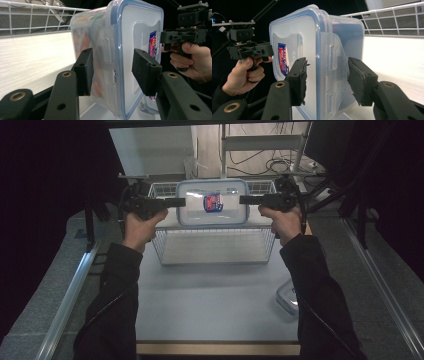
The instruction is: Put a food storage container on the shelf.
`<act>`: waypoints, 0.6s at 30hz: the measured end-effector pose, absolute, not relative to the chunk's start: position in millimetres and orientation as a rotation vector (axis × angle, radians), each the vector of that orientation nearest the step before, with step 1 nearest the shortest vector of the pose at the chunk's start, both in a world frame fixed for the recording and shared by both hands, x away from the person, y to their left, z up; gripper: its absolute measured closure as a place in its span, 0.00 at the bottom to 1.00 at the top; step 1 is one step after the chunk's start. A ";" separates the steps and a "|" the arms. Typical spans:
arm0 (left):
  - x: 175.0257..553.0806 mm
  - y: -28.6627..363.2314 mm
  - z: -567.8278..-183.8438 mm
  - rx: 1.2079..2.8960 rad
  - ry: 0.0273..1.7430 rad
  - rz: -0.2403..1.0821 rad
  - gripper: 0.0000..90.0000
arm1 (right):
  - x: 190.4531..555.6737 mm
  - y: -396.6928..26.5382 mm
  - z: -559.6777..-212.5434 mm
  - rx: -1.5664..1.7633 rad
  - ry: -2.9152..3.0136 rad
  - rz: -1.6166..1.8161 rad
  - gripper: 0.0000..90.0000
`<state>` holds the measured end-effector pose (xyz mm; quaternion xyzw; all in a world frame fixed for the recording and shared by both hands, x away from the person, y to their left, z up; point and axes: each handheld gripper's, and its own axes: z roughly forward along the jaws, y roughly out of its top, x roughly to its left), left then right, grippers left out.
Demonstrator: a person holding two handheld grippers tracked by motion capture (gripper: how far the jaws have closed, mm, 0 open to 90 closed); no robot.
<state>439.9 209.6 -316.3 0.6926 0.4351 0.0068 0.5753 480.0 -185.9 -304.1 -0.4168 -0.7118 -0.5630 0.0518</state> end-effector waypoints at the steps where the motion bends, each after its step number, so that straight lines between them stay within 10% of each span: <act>1: 439.8 209.2 -316.4 1.622 1.020 0.020 0.58 | 480.2 -185.5 -304.3 -1.269 -2.169 -1.717 0.56; 18: 441.3 202.7 -326.2 1.622 1.024 0.152 0.50 | 485.3 -179.3 -310.7 -1.356 -2.305 -1.751 0.49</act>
